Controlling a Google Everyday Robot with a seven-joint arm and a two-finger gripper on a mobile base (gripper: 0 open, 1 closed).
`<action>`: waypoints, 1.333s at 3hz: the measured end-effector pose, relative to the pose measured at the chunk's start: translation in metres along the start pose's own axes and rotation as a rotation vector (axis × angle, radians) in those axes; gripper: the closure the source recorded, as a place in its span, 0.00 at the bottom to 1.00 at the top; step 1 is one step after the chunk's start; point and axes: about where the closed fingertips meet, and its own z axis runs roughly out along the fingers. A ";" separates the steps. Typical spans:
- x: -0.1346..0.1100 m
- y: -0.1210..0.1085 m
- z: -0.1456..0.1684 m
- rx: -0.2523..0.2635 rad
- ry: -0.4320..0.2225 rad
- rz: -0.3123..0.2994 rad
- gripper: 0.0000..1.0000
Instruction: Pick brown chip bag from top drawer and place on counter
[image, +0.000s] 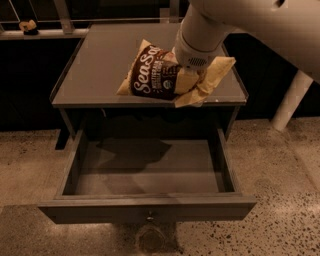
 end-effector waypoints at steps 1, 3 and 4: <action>-0.002 -0.033 0.015 -0.016 -0.004 0.011 1.00; -0.004 -0.076 0.054 -0.062 -0.025 0.037 1.00; 0.004 -0.084 0.081 -0.088 -0.044 0.061 1.00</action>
Offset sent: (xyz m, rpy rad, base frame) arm 0.1065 0.0096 0.0056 0.0336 0.0599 -0.0110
